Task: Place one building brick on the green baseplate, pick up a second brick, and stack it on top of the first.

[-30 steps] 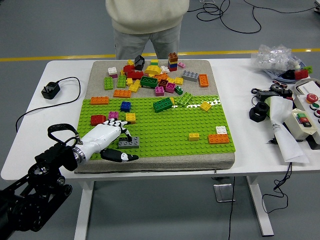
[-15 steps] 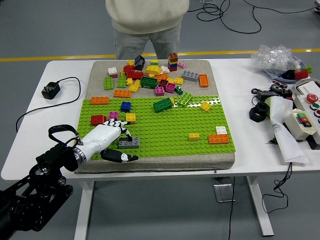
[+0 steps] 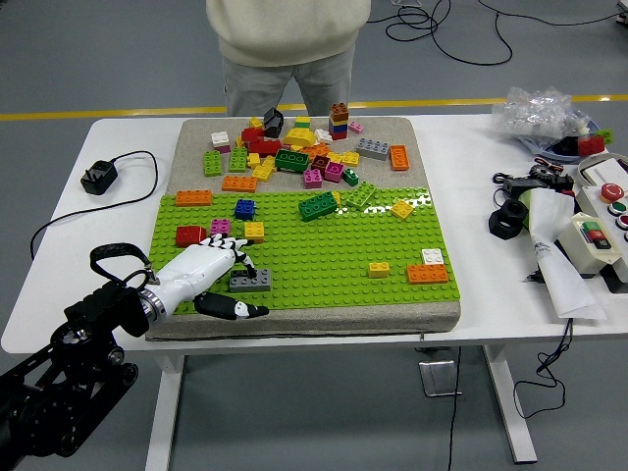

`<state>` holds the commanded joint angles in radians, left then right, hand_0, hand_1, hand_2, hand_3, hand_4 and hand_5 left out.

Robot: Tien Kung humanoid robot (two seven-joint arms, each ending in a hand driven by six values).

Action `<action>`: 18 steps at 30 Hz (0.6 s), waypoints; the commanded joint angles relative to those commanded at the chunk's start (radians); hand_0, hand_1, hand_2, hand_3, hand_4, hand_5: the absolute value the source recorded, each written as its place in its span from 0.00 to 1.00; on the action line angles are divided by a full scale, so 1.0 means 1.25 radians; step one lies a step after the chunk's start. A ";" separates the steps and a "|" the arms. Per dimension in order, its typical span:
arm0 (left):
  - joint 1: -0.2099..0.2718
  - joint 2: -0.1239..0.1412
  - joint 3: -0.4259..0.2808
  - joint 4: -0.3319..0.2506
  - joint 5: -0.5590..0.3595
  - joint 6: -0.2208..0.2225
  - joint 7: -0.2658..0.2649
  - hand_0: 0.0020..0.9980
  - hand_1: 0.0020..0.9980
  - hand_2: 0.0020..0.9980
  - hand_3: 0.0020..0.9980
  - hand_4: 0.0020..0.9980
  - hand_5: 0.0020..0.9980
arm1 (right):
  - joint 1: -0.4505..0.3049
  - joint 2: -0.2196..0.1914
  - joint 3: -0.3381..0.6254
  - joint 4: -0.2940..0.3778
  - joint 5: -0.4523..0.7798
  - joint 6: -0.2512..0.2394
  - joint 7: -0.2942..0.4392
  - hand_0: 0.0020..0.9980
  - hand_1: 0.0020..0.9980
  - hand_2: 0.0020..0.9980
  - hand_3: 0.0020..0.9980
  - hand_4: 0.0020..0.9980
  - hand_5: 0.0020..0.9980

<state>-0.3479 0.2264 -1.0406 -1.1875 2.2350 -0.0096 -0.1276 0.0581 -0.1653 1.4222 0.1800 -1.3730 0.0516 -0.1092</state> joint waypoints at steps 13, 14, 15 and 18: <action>-0.013 0.024 -0.060 -0.065 -0.060 -0.008 -0.002 1.00 0.98 0.95 0.60 1.00 0.69 | 0.001 0.001 -0.002 0.000 -0.001 -0.001 0.001 0.76 0.69 0.74 0.70 0.95 0.68; -0.023 0.029 -0.067 -0.053 -0.057 -0.009 -0.005 1.00 0.91 0.88 0.70 1.00 0.66 | 0.001 0.001 -0.002 0.000 -0.001 -0.001 0.001 0.76 0.69 0.74 0.70 0.95 0.69; -0.031 0.032 -0.071 -0.043 -0.053 -0.010 -0.008 1.00 0.91 0.88 0.70 1.00 0.66 | 0.001 0.001 -0.003 0.000 -0.001 -0.001 0.000 0.76 0.69 0.74 0.70 0.95 0.69; -0.054 0.042 -0.080 -0.015 -0.041 -0.007 -0.016 1.00 0.91 0.88 0.70 1.00 0.66 | 0.001 0.001 -0.004 0.000 -0.002 -0.001 0.000 0.76 0.69 0.74 0.70 0.95 0.69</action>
<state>-0.4160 0.2791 -1.1405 -1.2060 2.1837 -0.0188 -0.1477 0.0600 -0.1646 1.4177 0.1800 -1.3750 0.0507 -0.1095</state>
